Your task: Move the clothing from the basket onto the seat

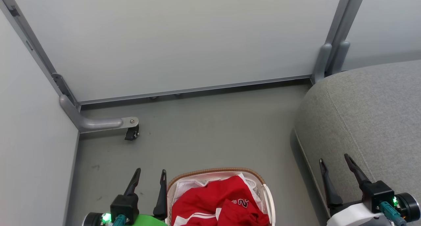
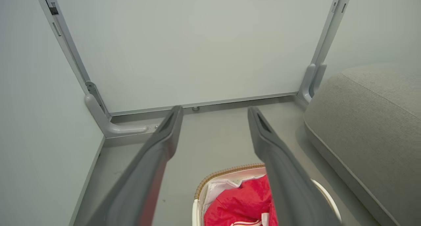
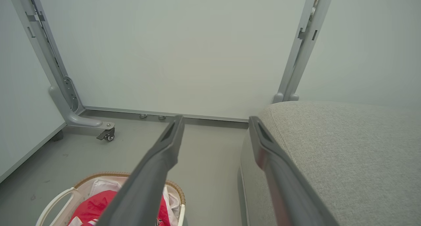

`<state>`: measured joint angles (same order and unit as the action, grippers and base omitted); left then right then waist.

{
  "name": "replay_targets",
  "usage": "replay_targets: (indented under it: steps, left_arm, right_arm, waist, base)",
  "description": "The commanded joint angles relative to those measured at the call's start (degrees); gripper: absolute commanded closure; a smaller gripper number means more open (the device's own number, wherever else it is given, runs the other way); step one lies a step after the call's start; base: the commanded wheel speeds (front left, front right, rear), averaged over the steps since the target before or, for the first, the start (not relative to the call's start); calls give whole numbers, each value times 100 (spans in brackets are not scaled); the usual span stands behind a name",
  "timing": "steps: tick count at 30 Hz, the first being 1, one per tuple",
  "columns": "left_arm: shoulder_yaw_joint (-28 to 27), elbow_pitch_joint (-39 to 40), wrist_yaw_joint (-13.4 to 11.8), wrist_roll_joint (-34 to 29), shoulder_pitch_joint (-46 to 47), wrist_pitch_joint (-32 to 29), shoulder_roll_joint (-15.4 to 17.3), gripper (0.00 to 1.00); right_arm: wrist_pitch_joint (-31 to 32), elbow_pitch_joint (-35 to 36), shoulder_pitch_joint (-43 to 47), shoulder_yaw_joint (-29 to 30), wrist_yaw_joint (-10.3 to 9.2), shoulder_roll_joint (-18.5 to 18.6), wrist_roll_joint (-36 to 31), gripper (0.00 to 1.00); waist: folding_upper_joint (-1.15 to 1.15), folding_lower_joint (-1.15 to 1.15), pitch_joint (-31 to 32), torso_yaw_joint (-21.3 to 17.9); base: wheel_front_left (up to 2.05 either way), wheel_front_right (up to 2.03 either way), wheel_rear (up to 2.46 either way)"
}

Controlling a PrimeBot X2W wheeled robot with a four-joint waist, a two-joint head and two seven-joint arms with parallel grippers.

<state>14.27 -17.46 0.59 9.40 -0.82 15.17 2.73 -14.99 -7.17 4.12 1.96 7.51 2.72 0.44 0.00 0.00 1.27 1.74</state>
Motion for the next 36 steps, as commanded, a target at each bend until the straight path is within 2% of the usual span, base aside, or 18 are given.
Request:
replay_targets:
  steps: [1,8,13,20,27,36]
  left_arm:
    - [53,-47,34,-41,4,-2,29,0]
    - [547,-490,265,-172,357,-3,29,0]
    - [898,-1264,453,-439,981,-3,39,0]
    - [1298,-2456,626,-494,1809,-2,34,0]
    - [1892,-3342,688,-267,2266,-2,35,0]
    - [2923,-4215,690,201,2787,-33,35,0]
  right_arm:
    - [-30,34,1,8,-4,31,28,0]
    - [-30,221,-158,-29,-4,30,28,0]
    - [-29,348,-477,9,-4,29,60,0]
    - [-29,453,-973,-49,-4,26,183,0]
    - [-29,501,-1326,-172,-4,25,349,0]
    - [-29,638,-1668,-353,-4,22,612,0]
  waist:
    - [0,0,-34,-21]
    - [0,0,-329,-197]
    - [0,0,-940,-414]
    - [0,0,-1846,-832]
    - [0,0,-2599,-1237]
    - [0,0,-3417,-1646]
  base:
    - [0,0,0]
    - [0,0,0]
    - [0,0,0]
    - [0,0,0]
    - [0,0,0]
    - [0,0,0]
